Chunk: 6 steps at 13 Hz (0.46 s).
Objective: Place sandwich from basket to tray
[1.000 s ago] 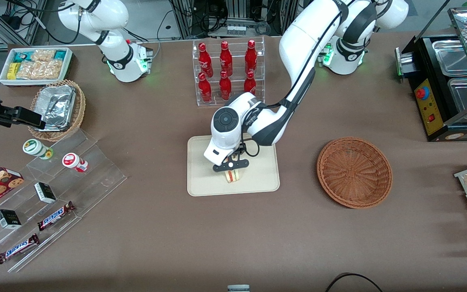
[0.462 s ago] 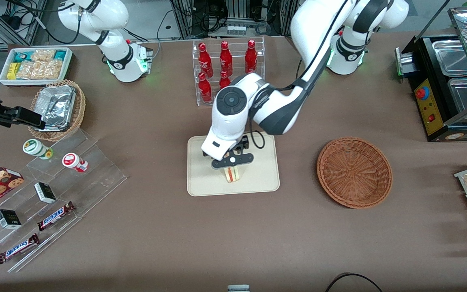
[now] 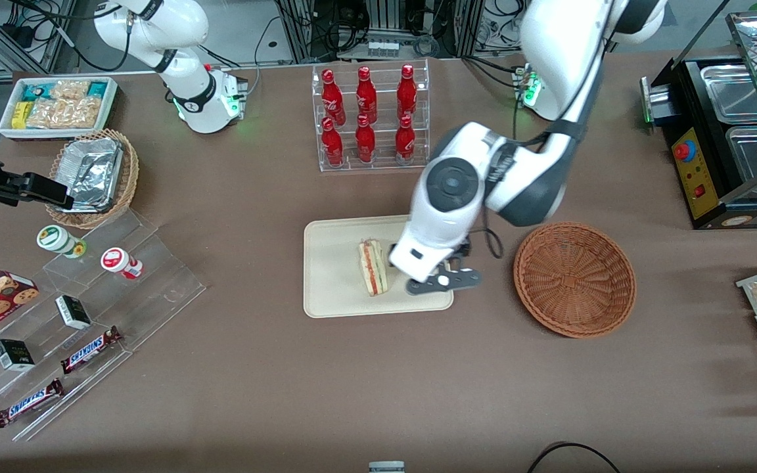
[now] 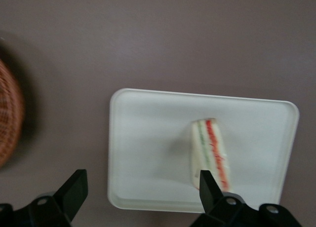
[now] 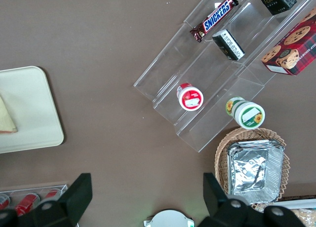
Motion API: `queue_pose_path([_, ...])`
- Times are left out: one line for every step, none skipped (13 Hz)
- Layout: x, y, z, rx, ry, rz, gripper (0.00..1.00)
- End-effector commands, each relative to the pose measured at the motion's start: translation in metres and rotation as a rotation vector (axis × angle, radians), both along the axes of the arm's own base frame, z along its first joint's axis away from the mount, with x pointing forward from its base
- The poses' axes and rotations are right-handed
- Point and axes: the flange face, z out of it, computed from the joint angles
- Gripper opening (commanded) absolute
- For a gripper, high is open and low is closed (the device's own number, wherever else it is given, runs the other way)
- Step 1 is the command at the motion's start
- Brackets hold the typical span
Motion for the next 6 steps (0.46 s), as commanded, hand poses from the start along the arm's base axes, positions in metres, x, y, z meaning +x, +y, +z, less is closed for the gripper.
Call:
queue_pose_path([-0.009,0.058,0.018,-0.003,0.024,-0.073,1.0])
queue_pose_path([-0.01,0.078,0.02,0.0,0.03,-0.104,1.0])
queue_pose_path([-0.015,0.095,0.024,0.002,0.036,-0.151,1.0])
queue_pose_path([-0.02,0.114,0.026,0.005,0.043,-0.164,1.0])
queue_pose_path([-0.021,0.137,0.034,0.003,0.039,-0.143,1.0])
queue_pose_path([-0.02,0.157,0.04,0.008,0.034,-0.124,1.0])
